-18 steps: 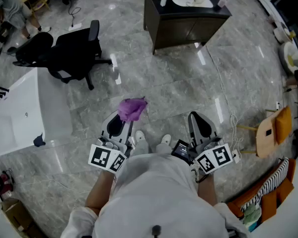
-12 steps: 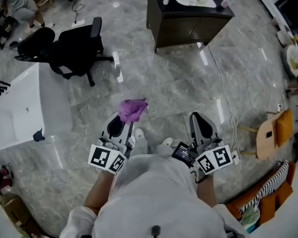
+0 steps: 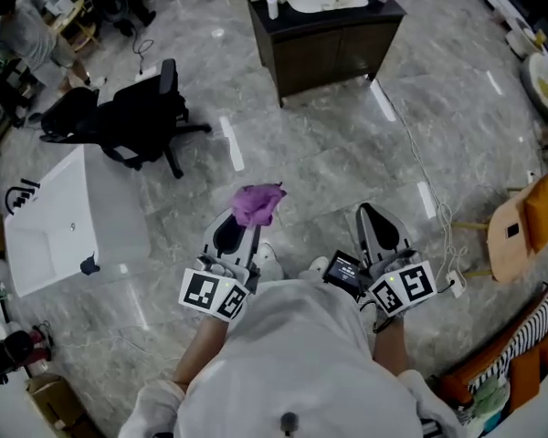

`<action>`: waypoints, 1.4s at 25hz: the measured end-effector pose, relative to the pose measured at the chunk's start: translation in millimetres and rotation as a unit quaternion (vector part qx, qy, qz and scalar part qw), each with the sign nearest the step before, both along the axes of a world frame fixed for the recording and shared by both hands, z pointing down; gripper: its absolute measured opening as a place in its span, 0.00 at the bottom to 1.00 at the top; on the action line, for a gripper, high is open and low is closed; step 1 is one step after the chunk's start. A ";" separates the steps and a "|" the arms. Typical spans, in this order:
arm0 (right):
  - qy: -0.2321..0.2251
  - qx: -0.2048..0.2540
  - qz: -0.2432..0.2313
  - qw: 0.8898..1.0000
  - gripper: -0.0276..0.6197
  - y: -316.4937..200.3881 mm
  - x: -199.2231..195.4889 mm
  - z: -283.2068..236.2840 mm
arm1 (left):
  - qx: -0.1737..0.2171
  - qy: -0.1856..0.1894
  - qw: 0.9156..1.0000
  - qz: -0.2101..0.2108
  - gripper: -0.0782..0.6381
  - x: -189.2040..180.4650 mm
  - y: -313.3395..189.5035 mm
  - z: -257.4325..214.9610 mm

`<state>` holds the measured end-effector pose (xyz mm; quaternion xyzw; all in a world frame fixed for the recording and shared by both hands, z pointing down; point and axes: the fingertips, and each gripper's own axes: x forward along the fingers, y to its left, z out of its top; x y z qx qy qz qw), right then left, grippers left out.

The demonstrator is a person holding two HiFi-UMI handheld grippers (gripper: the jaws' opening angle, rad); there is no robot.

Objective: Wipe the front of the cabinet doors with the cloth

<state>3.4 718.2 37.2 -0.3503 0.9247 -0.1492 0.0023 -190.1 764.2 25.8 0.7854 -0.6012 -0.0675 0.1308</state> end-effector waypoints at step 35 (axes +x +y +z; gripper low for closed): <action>0.009 -0.003 0.221 0.975 0.09 -201.3 131.4 -0.2 | 0.016 0.033 0.982 0.184 0.22 100.3 -306.1 18.8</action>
